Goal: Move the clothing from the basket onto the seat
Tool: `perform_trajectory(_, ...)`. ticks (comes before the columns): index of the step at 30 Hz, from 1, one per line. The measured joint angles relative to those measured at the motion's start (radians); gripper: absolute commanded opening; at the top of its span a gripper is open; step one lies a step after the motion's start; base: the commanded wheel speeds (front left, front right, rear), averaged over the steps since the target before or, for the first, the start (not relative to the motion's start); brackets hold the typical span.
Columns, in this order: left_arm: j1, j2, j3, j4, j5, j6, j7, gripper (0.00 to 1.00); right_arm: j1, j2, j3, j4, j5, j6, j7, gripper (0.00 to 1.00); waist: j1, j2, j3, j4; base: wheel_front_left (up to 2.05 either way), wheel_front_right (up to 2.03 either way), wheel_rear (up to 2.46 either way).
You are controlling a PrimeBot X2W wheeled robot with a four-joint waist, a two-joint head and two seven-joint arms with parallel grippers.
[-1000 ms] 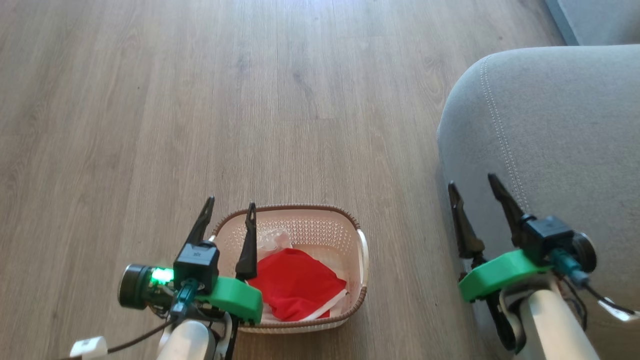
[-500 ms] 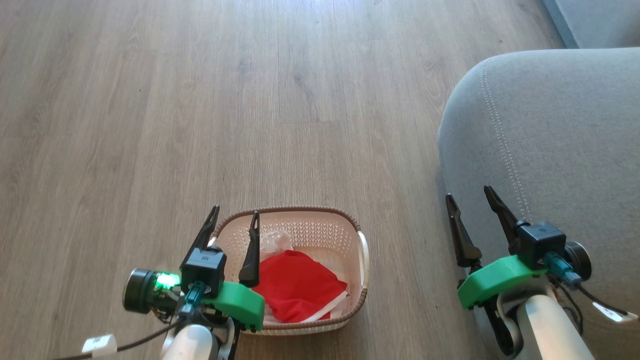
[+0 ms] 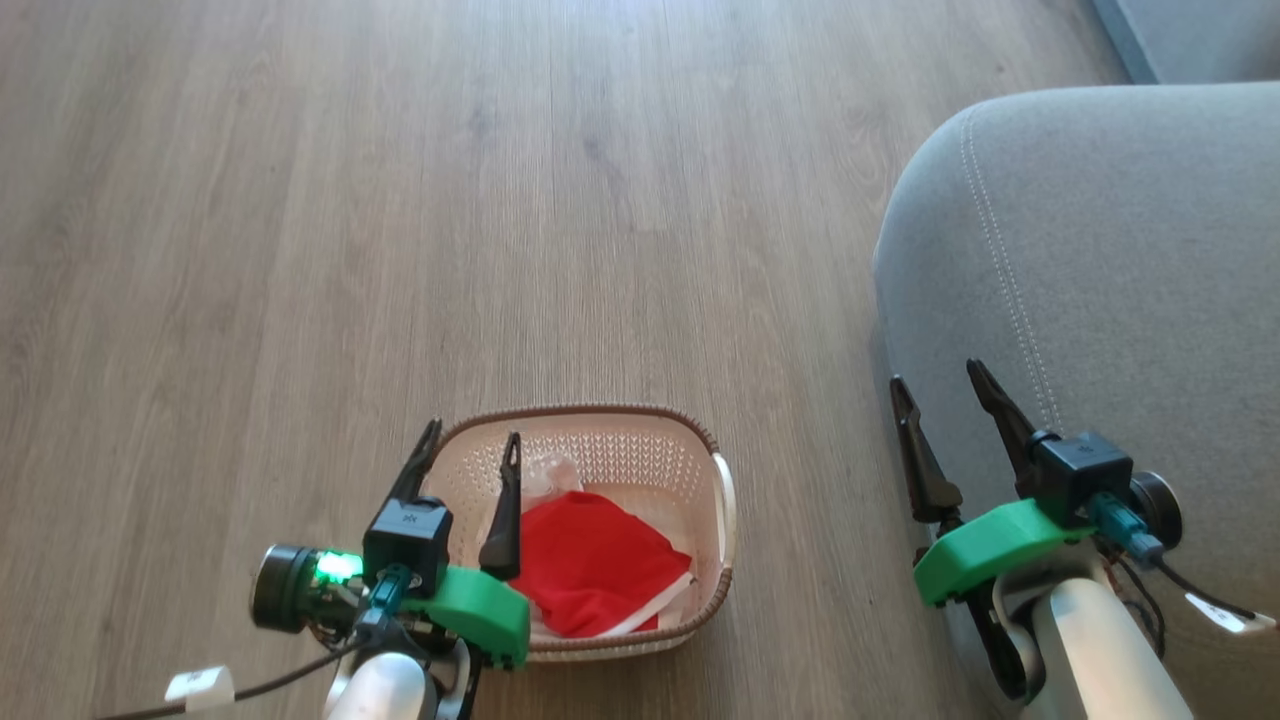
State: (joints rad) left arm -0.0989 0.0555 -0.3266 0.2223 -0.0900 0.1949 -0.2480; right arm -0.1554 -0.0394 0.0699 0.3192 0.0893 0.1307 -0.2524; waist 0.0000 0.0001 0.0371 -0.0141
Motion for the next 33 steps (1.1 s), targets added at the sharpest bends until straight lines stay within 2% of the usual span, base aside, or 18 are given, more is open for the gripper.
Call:
perform_trajectory(5,-0.002,0.000,-0.016,0.050,-0.016,-0.019,0.000,1.00,-0.005,0.000,-0.011,0.013,0.000,0.000,0.000,1.00,0.0000,0.0000,0.036,-0.005,0.00,0.00,0.00)
perform_trajectory(11,-0.043,-0.001,-0.051,0.155,-0.016,-0.069,-0.001,1.00,-0.040,-0.001,-0.066,0.076,-0.028,0.000,0.000,1.00,0.0000,0.0000,0.114,-0.019,0.00,0.00,0.00)
perform_trajectory(24,-0.375,0.004,-0.125,0.492,0.080,-0.150,-0.002,1.00,-0.156,-0.001,-0.107,0.025,-0.035,0.000,0.000,1.00,0.0004,-0.0001,0.425,-0.086,0.00,0.00,0.00)
perform_trajectory(33,-0.569,0.049,-0.166,0.714,0.136,-0.167,-0.008,1.00,-0.207,-0.001,-0.098,-0.027,0.027,0.000,0.000,1.00,0.0003,-0.0001,0.621,-0.170,0.00,0.00,0.00)
